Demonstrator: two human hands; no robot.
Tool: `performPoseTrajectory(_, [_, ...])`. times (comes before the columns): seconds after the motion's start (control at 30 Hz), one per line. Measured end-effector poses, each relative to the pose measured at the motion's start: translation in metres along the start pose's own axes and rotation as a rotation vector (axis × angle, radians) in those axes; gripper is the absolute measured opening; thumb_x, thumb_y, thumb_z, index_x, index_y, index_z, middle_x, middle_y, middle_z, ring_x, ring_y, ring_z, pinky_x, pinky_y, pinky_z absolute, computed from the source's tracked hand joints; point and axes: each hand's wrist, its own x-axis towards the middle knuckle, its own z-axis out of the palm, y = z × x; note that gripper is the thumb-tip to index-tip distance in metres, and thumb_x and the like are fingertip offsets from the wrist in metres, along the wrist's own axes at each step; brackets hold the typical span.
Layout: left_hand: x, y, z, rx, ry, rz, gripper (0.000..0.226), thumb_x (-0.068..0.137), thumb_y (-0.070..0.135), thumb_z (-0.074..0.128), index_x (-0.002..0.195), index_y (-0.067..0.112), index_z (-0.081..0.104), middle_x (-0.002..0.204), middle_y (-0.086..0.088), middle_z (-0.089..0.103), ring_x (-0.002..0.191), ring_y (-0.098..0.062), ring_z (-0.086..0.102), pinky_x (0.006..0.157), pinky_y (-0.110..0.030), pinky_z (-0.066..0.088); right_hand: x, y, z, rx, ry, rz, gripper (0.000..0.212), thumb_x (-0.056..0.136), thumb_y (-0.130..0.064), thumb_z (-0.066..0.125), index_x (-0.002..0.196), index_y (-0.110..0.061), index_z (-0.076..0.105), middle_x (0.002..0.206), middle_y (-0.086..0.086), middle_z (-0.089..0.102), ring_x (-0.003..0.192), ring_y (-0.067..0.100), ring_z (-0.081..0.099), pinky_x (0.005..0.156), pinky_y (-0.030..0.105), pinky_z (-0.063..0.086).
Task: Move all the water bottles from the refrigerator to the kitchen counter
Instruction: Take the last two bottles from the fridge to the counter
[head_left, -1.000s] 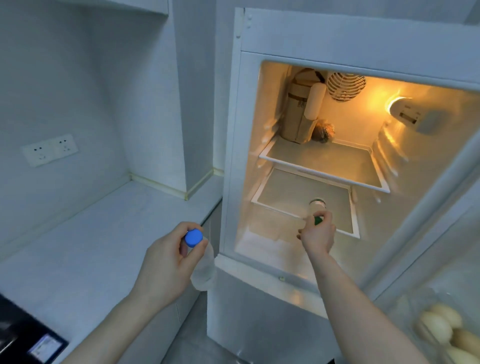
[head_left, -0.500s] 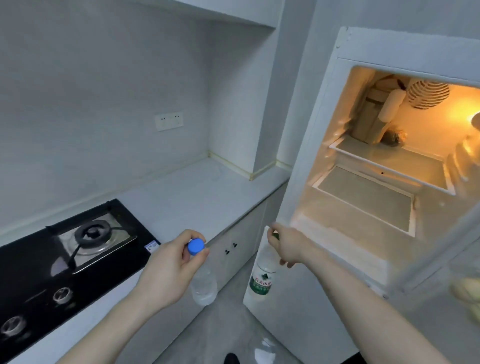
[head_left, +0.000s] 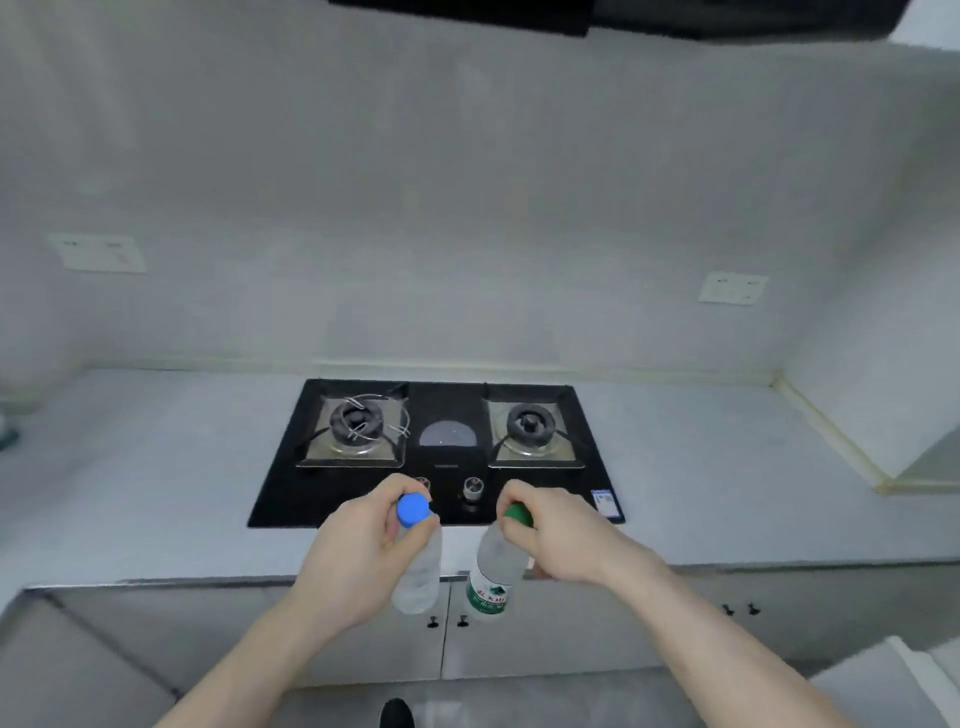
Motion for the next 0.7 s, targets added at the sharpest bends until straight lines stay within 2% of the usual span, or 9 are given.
performPoseTrajectory(0.07, [0.000,-0.015,-0.021,0.026,0.049,-0.050,0.007,0.096,0.036,0.065,0.096,0.034,0.058,0.059,0.025,0.052,0.055,-0.008,0.043,0.052,-0.020,0.033,0.021,-0.025,-0.001,-0.020,-0.024,-0.059,0.008,0.101,-0.041,0.050,0.098,-0.036,0.055,0.091,-0.005,0.064,0.069,0.018,0.071,0.056,0.028,0.046])
performPoseTrajectory(0.13, [-0.004,-0.041,-0.054,0.061,0.144,-0.125,0.008,0.096,0.038,0.064,0.096,0.035,0.057,0.056,0.020,0.050,0.052,-0.010,0.040,0.050,-0.021,0.031,0.057,-0.063,0.006,-0.018,-0.079,-0.162,0.009,0.102,-0.042,0.050,0.097,-0.037,0.056,0.091,-0.006,0.064,0.063,0.016,0.073,0.055,0.027,0.047])
performPoseTrajectory(0.23, [-0.002,-0.073,-0.094,0.116,0.249,-0.229,0.007,0.095,0.039,0.063,0.096,0.037,0.056,0.053,0.013,0.045,0.050,-0.013,0.039,0.050,-0.023,0.029,0.095,-0.109,0.014,-0.037,-0.134,-0.276,0.010,0.102,-0.046,0.050,0.098,-0.039,0.056,0.095,-0.007,0.065,0.062,0.014,0.074,0.058,0.032,0.057])
performPoseTrajectory(0.33, [0.000,-0.109,-0.132,0.123,0.326,-0.315,0.007,0.095,0.038,0.063,0.096,0.037,0.057,0.052,0.009,0.039,0.050,-0.013,0.035,0.053,-0.031,0.034,0.138,-0.155,0.029,-0.038,-0.170,-0.381,0.009,0.100,-0.045,0.052,0.098,-0.039,0.057,0.094,-0.007,0.066,0.063,0.013,0.074,0.069,0.039,0.061])
performPoseTrajectory(0.43, [0.006,-0.138,-0.163,0.164,0.369,-0.387,0.007,0.095,0.041,0.062,0.098,0.039,0.056,0.054,0.009,0.041,0.050,-0.011,0.038,0.053,-0.036,0.039,0.175,-0.194,0.039,-0.074,-0.158,-0.451,0.011,0.097,-0.049,0.051,0.099,-0.040,0.056,0.087,-0.008,0.066,0.072,0.011,0.070,0.078,0.046,0.058])
performPoseTrajectory(0.53, [0.016,-0.169,-0.199,0.225,0.401,-0.442,0.009,0.095,0.044,0.062,0.098,0.040,0.055,0.056,0.011,0.045,0.052,-0.010,0.044,0.053,-0.028,0.036,0.219,-0.233,0.054,-0.061,-0.175,-0.521,0.012,0.095,-0.050,0.052,0.098,-0.039,0.054,0.084,-0.006,0.065,0.071,0.012,0.069,0.078,0.046,0.057])
performPoseTrajectory(0.7, [0.028,-0.209,-0.242,0.326,0.421,-0.497,0.011,0.098,0.046,0.059,0.100,0.039,0.051,0.059,0.006,0.048,0.054,-0.012,0.045,0.051,-0.026,0.032,0.275,-0.286,0.069,-0.061,-0.217,-0.577,0.017,0.093,-0.049,0.055,0.099,-0.033,0.055,0.085,-0.006,0.066,0.073,0.016,0.069,0.080,0.040,0.057])
